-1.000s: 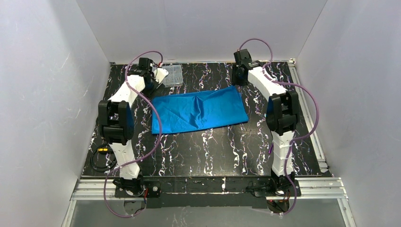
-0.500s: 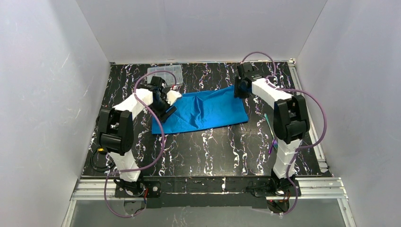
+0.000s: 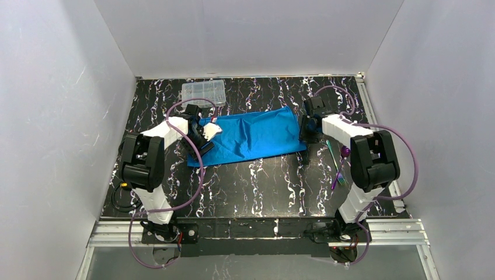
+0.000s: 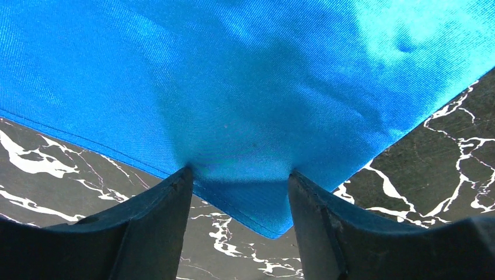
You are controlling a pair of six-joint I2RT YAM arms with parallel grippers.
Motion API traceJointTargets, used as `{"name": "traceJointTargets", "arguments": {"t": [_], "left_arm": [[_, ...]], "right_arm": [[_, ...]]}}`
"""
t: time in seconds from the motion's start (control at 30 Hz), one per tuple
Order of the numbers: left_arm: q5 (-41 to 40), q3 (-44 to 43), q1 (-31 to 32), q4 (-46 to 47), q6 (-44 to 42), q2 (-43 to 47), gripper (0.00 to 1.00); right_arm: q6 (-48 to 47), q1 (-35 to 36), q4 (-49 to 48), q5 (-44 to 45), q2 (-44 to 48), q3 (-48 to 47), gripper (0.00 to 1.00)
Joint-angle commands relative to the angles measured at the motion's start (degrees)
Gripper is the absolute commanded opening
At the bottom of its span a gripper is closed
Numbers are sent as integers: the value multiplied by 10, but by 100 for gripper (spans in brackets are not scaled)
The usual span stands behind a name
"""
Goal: Fold the napkin into a case and place the utensils inside
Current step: Fold and flatten the napkin at the center of the board.
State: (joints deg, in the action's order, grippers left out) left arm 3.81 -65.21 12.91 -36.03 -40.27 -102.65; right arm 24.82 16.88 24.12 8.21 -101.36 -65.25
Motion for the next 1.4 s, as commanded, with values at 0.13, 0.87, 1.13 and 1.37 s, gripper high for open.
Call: {"name": "traceJointTargets", "arguments": {"t": [0.13,0.87,1.13,1.37], "left_arm": [[12,-26,-2,-15,0,55,61],[80,-80,-50,-155,-9,56,64],[76,-52,-54,-131,-13,48,62],[87,-47,-53,-129,-13,46,61]], "right_arm": [[12,2,21,-5,73,-27,47],[34,-16,-13,-66,74,55,25],[25,-24,18,-42,105,68,1],[24,-28,53,-46,146,126,1]]}}
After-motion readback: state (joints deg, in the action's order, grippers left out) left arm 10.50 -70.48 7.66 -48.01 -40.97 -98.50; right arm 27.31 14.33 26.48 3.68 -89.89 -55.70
